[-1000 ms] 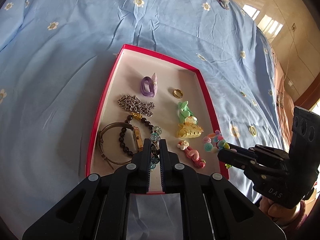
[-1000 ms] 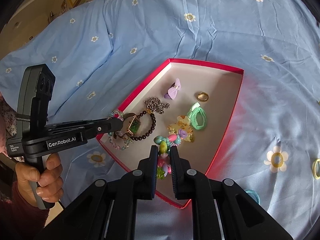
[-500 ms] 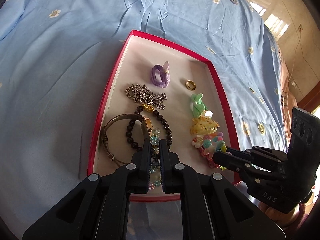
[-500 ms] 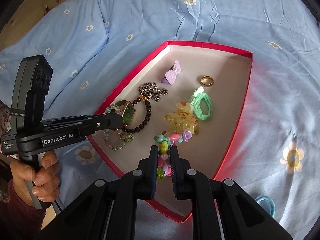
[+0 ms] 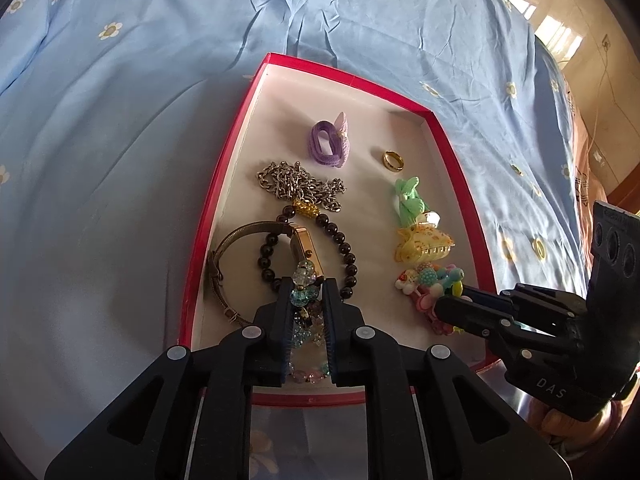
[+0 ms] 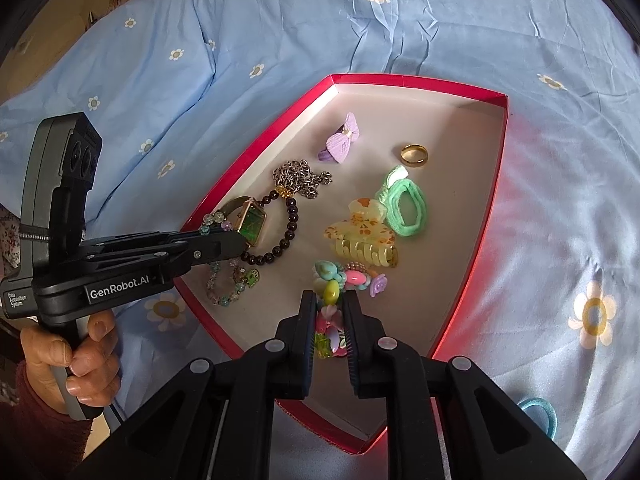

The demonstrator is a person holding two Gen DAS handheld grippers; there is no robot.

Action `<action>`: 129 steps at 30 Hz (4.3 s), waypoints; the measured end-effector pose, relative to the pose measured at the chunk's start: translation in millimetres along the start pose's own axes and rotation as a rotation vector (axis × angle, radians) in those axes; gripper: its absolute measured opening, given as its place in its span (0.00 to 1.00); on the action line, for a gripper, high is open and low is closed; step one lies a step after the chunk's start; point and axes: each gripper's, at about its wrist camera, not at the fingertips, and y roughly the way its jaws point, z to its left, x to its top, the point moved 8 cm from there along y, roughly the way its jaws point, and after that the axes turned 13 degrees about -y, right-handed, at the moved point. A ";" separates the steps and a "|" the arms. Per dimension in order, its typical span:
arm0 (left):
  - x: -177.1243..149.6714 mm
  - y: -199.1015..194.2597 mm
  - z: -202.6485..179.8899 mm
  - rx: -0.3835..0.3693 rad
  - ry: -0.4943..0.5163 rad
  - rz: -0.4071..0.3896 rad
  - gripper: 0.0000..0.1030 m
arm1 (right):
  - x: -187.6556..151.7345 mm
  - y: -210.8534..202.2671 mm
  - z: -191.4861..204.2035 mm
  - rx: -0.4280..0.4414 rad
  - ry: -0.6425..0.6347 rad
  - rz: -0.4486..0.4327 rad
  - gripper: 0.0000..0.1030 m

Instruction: Organize jewelry

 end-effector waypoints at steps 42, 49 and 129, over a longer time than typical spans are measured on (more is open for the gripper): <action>-10.5 -25.4 3.7 0.049 -0.015 -0.049 0.57 | -5.5 -26.6 -1.1 0.006 0.026 -0.065 0.31; -15.9 -45.6 18.6 0.027 -0.121 -0.111 0.87 | -9.1 -46.6 -7.4 0.006 0.076 -0.162 0.51; -80.5 -106.6 -3.3 0.320 0.089 -0.439 1.00 | -62.2 -102.9 17.3 -0.279 -0.107 -0.358 1.00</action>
